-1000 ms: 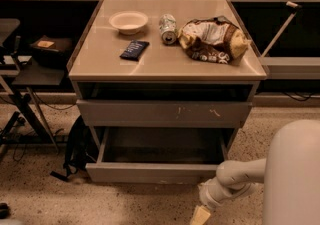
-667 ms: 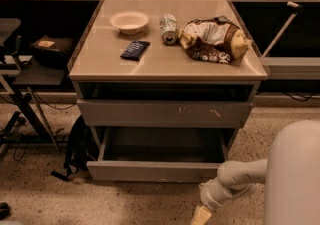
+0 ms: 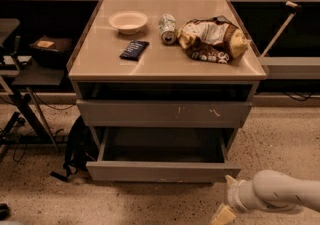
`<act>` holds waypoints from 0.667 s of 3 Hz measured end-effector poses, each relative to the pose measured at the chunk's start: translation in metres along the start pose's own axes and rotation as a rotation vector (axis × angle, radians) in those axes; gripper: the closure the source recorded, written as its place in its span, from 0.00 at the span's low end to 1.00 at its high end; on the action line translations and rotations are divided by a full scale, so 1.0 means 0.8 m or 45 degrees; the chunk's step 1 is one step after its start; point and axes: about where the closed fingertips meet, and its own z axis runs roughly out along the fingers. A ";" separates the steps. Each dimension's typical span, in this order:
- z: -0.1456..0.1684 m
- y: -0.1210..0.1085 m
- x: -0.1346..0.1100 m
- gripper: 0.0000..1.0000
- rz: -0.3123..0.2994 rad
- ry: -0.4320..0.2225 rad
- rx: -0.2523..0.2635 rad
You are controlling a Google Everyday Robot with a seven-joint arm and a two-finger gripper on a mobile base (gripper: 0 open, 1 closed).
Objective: Close middle drawer
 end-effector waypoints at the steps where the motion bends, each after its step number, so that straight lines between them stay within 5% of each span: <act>1: -0.064 -0.042 0.013 0.00 0.035 -0.101 0.111; 2: -0.063 -0.042 0.013 0.00 0.034 -0.100 0.109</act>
Offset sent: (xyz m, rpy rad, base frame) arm 0.0081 -0.0298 0.0302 0.0285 -0.0695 -0.0435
